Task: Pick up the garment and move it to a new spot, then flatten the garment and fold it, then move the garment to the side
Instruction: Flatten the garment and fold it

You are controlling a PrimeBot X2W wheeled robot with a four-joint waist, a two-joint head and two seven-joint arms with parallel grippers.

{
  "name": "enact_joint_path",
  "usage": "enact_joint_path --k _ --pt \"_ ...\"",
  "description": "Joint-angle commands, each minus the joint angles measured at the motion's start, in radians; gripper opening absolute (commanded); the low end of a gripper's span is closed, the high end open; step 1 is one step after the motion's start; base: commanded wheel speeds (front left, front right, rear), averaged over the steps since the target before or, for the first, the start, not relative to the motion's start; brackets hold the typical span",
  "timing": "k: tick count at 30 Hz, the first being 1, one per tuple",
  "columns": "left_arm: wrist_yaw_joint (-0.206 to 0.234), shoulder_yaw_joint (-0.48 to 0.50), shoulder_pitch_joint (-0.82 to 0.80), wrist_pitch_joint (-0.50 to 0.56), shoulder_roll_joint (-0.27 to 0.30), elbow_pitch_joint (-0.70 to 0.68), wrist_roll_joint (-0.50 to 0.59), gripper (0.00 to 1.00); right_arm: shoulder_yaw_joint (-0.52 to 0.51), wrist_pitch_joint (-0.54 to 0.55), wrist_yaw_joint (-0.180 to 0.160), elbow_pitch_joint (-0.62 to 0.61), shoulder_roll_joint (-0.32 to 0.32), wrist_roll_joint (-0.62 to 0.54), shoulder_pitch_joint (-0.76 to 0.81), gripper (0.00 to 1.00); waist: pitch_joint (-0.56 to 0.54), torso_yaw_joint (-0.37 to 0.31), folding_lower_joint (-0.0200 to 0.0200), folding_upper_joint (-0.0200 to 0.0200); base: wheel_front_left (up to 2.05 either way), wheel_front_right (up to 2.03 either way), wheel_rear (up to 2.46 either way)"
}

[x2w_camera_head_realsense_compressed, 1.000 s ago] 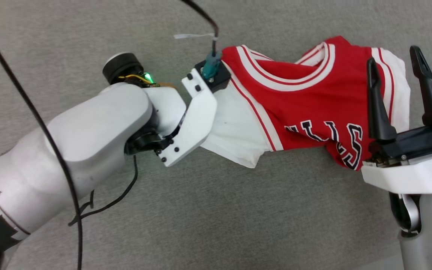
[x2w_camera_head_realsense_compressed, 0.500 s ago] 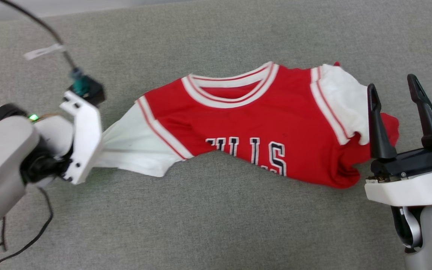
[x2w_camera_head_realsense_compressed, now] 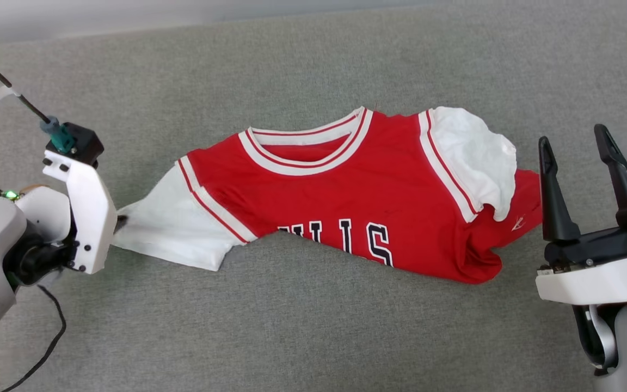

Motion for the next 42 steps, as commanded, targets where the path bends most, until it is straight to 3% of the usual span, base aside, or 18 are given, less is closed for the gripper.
enact_joint_path --k 1,12,19,30,40,41,42 --pt "0.004 0.008 0.005 -0.028 -0.003 -0.005 0.015 1.00 -0.005 -0.002 -0.001 0.003 0.000 -0.002 0.019 1.00 -0.019 0.006 0.0000 0.0000 0.00 0.00 0.00" --pt "0.028 0.077 -0.095 -0.095 0.001 -0.109 0.036 1.00 -0.013 -0.002 -0.001 -0.002 0.017 0.005 0.031 1.00 -0.043 0.011 0.0000 0.0000 0.00 0.00 0.00" --pt "0.010 0.073 -0.233 0.029 -0.065 -0.128 0.043 1.00 0.007 -0.002 -0.001 -0.024 0.013 -0.004 -0.016 1.00 0.017 -0.020 0.0000 0.0000 0.00 0.00 0.00" --pt "-0.052 -0.062 -0.368 0.293 -0.173 -0.061 0.136 1.00 0.039 -0.002 -0.001 -0.051 0.030 -0.015 -0.078 1.00 0.142 -0.109 0.0000 0.0000 0.00 0.00 0.00" --pt "-0.097 -0.117 -0.289 0.343 -0.212 0.058 0.167 1.00 0.040 -0.002 -0.001 -0.054 0.048 -0.021 -0.099 1.00 0.186 -0.146 0.0000 0.0000 0.00 0.00 0.00" --pt "-0.102 -0.119 -0.286 0.340 -0.214 0.064 0.168 0.40 0.038 -0.002 -0.001 -0.054 0.049 -0.021 -0.099 1.00 0.186 -0.146 0.0000 0.0000 0.00 0.00 0.00" --pt "-0.103 -0.118 -0.287 0.330 -0.217 0.071 0.165 0.00 0.037 -0.002 -0.001 -0.054 0.050 -0.021 -0.099 1.00 0.185 -0.145 0.0000 0.0000 0.00 0.00 0.00"
